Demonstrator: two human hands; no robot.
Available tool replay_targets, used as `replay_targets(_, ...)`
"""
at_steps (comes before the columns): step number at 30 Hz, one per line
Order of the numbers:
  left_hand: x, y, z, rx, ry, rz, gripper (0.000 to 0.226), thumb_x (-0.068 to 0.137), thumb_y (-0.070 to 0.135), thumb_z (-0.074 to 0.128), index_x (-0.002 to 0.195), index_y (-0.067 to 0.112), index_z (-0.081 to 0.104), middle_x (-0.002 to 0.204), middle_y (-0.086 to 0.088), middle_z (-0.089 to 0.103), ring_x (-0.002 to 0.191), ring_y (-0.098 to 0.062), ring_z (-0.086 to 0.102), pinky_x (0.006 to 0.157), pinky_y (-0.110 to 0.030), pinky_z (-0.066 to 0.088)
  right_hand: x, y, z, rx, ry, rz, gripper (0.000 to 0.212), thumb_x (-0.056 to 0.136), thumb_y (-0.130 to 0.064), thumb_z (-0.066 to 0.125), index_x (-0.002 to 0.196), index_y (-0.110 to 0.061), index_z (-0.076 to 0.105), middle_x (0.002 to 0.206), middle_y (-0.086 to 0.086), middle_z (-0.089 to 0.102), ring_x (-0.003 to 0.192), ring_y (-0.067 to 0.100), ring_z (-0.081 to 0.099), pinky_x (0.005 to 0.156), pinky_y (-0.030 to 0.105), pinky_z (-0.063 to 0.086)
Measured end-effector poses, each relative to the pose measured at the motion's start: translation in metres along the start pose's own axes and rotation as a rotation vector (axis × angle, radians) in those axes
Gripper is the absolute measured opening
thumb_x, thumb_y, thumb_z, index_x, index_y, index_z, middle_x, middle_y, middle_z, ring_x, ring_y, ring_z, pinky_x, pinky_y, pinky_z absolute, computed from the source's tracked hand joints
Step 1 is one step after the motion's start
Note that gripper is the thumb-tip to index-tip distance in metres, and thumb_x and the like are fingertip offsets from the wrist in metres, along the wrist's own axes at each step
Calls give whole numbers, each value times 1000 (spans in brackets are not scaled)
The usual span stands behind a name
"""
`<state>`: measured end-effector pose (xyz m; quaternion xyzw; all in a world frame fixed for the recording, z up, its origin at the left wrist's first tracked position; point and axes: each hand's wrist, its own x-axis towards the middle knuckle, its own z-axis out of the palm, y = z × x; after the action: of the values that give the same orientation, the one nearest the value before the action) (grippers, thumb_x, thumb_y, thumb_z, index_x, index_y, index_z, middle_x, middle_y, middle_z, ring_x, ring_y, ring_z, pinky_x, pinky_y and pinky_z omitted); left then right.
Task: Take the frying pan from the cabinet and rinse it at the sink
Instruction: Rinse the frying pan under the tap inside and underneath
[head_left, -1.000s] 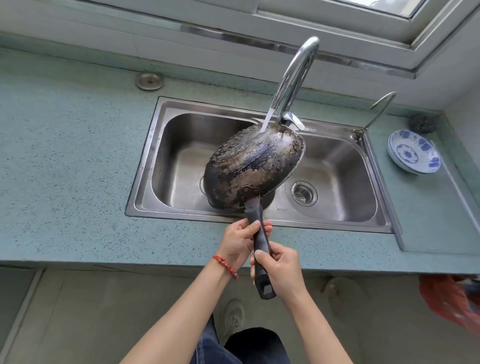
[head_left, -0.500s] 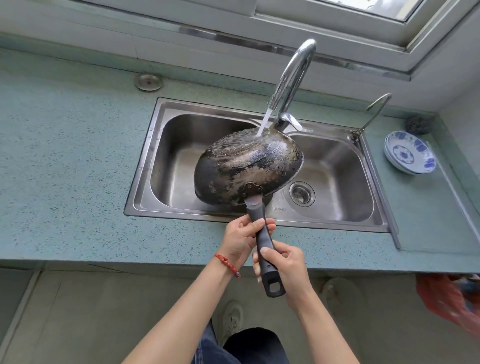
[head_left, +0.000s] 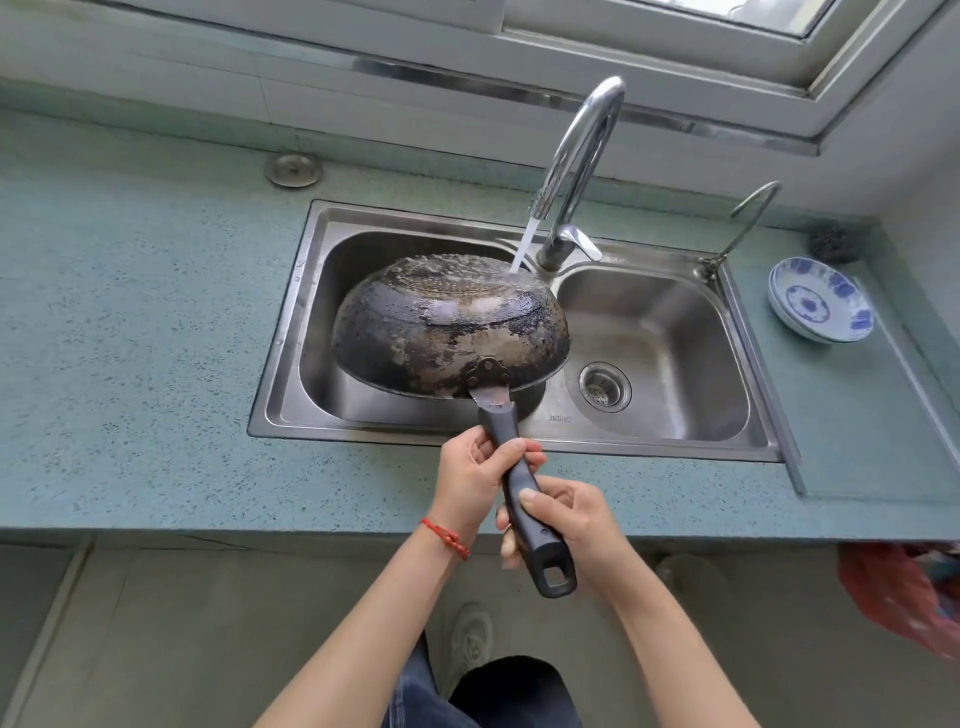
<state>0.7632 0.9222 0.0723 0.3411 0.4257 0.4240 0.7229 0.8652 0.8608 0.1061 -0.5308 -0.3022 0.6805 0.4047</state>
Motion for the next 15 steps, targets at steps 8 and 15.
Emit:
replay_targets(8,3,-1,2,68,60,61,10,81,-7,57,74,1,56,55,4,70,58,-8,68,59,-20,55,2,-4,17,-320,288,86,21,94,-7,40,78,-10,53,64,7,57,37,13,51,35,24,44)
replay_targets(15,5,-7,-4,-12,52,-17,10,80,-7,57,74,0,58,58,-1,71,60,-12,69,59,-22,56,5,9,29,-422,463,-36,27,82,-20,64,58,-13,54,48,-1,53,38,11,44,44,24,36)
